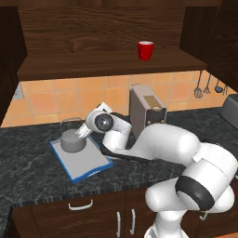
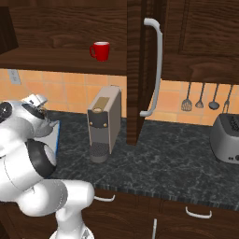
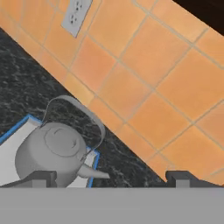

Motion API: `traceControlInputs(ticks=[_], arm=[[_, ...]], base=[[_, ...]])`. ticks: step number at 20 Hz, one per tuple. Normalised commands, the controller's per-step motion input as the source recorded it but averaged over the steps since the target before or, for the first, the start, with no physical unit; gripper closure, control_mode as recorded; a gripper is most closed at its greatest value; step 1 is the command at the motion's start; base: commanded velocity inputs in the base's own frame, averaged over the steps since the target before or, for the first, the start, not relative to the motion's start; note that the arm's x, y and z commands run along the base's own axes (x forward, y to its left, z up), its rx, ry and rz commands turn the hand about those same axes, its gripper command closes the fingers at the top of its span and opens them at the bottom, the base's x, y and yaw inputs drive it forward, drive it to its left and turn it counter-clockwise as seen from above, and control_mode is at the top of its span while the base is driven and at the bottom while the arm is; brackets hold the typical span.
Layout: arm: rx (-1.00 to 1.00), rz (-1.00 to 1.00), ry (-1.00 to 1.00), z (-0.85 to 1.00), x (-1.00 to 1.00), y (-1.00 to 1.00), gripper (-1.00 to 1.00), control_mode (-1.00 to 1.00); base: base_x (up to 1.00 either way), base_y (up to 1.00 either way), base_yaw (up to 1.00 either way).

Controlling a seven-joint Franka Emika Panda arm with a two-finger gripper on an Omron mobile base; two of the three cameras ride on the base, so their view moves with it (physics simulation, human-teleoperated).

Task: Pick the kettle from the counter and place it on the tray. Then pick the mug from the cabinet and place it on the tray. Then close the cabinet doors.

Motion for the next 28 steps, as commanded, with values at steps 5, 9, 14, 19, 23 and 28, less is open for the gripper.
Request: traceControlInputs(ticks=[5,9,14,19,23,28], arm=[[0.19,-0.15,0.00,0.74,0.00,-0.87,-1.00,-1.00],[0.22,-0.16,0.03,0.56,0.00,-0.86,-1.00,-1.00],[0.26,-0.17,0.07,0.70,0.00,-0.82,-1.00,-1.00],[0.23,-0.18,0.03,0.50,0.00,-0.80,-1.00,-1.00],[0.18,-0.18,-0.05,0.44,-0.03,-0.68,-1.00,-1.00],[0.05,-0.13,-0.10,0.33,0.00,-0.16,-1.00,-1.00]], base=[[0.00,0.00,0.00],[0.00,0.00,0.00],[0.00,0.00,0.00],[0.00,0.00,0.00],[0.00,0.00,0.00],[0.00,0.00,0.00]])
